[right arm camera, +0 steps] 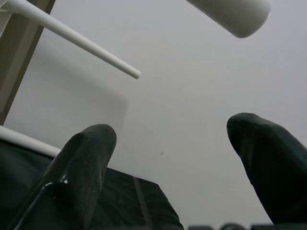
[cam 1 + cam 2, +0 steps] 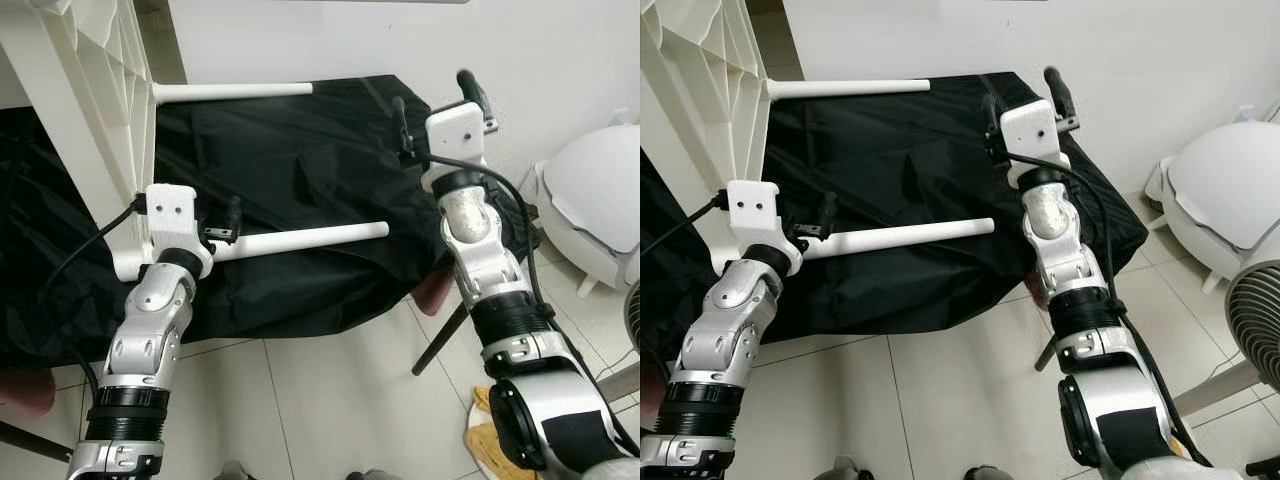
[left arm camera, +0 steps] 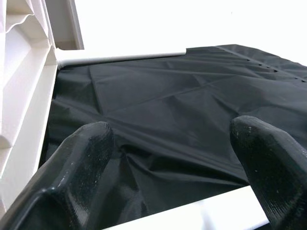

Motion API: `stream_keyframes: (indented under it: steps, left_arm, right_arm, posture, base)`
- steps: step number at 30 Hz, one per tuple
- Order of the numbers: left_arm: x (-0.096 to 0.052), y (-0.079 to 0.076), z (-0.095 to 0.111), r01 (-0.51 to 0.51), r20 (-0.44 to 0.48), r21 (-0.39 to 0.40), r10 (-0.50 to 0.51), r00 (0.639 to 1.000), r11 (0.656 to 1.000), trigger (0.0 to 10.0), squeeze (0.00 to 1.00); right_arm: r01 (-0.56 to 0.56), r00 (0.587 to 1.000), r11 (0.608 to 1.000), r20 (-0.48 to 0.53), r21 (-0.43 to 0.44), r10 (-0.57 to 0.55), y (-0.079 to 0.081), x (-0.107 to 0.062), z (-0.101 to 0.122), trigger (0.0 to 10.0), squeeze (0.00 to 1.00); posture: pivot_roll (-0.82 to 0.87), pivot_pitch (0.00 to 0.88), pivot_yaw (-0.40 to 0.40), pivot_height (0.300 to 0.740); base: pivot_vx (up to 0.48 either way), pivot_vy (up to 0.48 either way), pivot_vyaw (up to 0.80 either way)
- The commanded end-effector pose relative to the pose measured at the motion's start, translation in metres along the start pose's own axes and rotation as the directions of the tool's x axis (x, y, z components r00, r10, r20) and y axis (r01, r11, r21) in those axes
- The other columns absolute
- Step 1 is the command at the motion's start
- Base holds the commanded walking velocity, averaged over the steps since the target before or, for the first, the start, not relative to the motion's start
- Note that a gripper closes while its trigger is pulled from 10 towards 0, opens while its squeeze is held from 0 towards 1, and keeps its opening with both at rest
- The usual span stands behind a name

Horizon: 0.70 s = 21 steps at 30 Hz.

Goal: Building children table

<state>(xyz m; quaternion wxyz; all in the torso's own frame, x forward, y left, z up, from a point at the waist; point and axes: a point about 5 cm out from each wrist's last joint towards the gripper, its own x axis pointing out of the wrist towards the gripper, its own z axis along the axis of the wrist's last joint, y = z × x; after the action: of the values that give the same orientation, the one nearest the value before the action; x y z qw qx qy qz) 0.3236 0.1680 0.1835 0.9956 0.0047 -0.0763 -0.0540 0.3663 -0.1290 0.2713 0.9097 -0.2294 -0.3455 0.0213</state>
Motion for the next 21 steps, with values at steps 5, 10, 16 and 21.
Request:
stream_keyframes:
  steps: [5,10,16,21]
  left_arm:
    - [0.003,-0.001,0.002,0.047,-0.021,0.039,-0.046,0.999,0.998,10.0,0.0]
    - [0.004,-0.001,-0.001,0.049,-0.05,0.05,-0.047,0.998,0.998,10.0,0.0]
    - [0.004,-0.001,-0.005,0.056,-0.087,0.059,-0.051,0.995,0.997,10.0,0.0]
    - [0.001,-0.002,-0.011,0.063,-0.13,0.068,-0.054,0.99,0.996,10.0,0.0]
  right_arm:
    - [-0.031,0.999,0.998,0.04,-0.049,0.033,0.008,-0.003,0.002,10.0,0.0]
    - [-0.031,0.997,0.997,0.068,-0.065,0.036,0.008,0.001,0.007,10.0,0.0]
    - [-0.04,0.992,0.995,0.117,-0.093,0.051,0.008,0.006,0.015,10.0,0.0]
    - [-0.077,0.973,0.985,0.205,-0.156,0.109,0.019,0.015,0.032,10.0,0.0]
  posture:
    - [0.01,0.072,0.01,0.74]
    - [0.0,0.074,0.016,0.74]
    - [0.0,0.08,0.012,0.74]
    - [0.01,0.093,-0.001,0.74]
  base:
    - [0.0,0.0,0.0]
    - [0.0,0.0,0.0]
    - [0.0,0.0,0.0]
    - [0.0,0.0,0.0]
